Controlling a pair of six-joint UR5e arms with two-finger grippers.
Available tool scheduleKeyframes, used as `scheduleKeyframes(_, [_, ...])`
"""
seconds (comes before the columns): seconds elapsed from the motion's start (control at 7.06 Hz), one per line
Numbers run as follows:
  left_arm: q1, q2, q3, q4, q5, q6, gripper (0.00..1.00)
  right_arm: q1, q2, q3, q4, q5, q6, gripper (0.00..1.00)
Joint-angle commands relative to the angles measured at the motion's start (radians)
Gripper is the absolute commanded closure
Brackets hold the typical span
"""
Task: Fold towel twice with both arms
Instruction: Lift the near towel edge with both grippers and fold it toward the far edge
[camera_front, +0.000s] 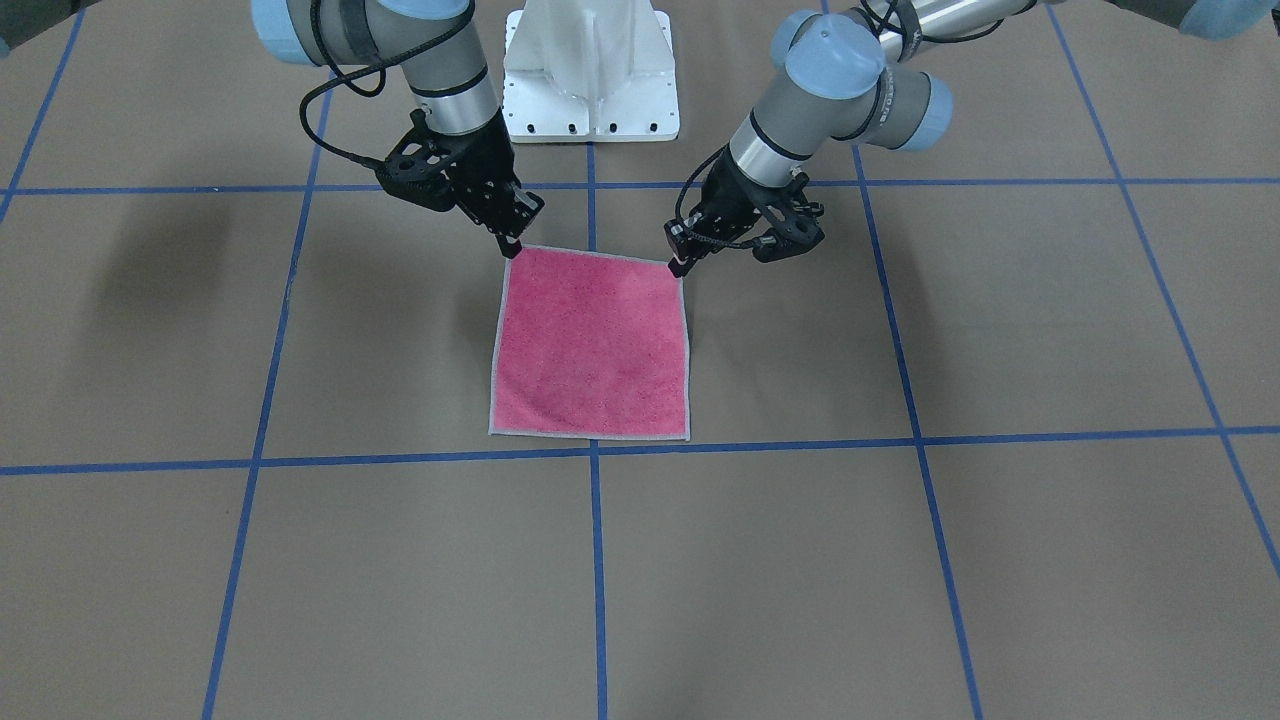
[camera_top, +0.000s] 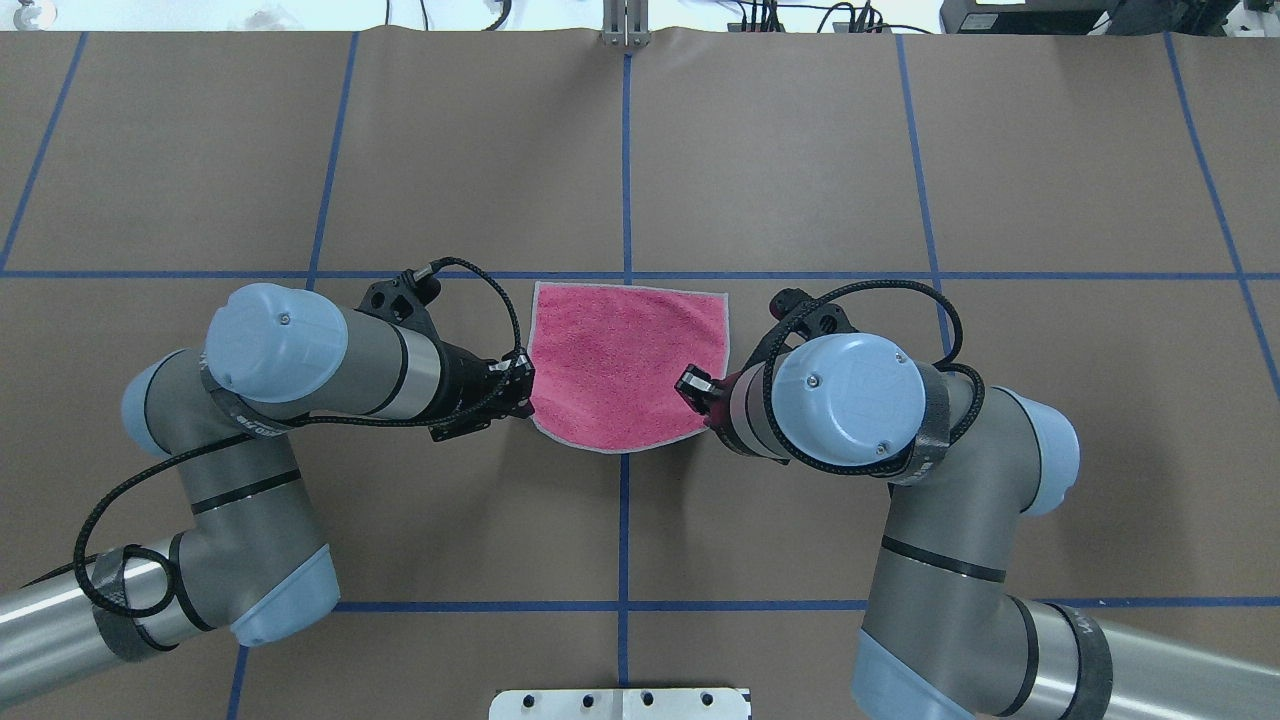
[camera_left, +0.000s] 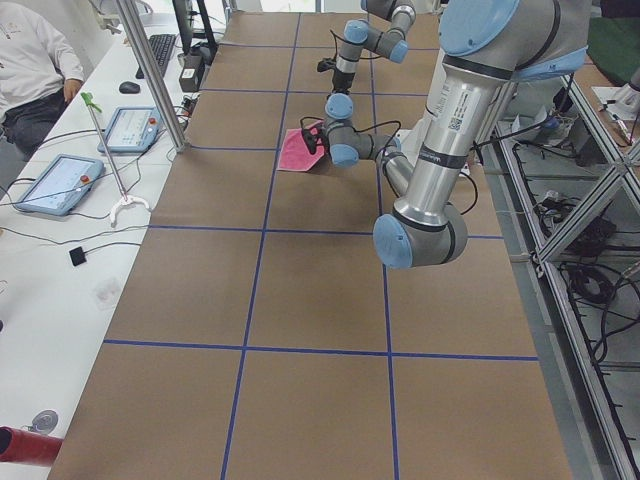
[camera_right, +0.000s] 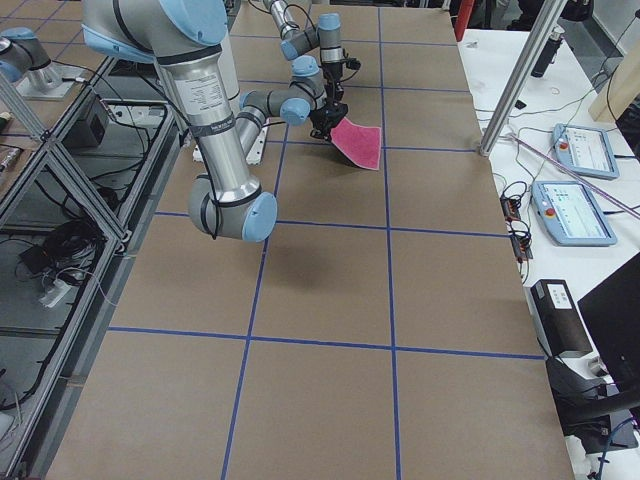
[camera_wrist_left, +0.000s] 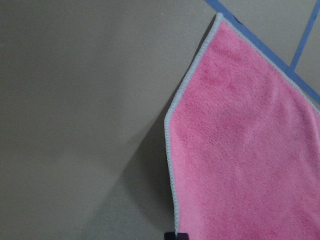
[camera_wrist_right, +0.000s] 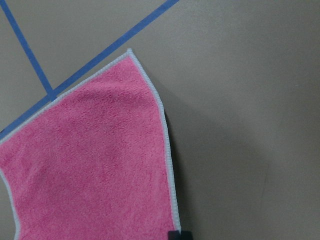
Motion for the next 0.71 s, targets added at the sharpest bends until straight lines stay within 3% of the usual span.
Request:
scheduleKeyframes(0.0, [-0.014, -0.009, 0.006, 0.01, 0.002, 0.0, 1.0, 0.013, -0.002, -0.015, -0.004, -0.004, -0.005, 1.0])
scheduleKeyframes(0.57, [-0.054, -0.082, 0.081, 0.013, 0.01, 0.026, 1.0, 0.062, 0.01, -0.081, 0.011, -0.009, -0.048, 1.0])
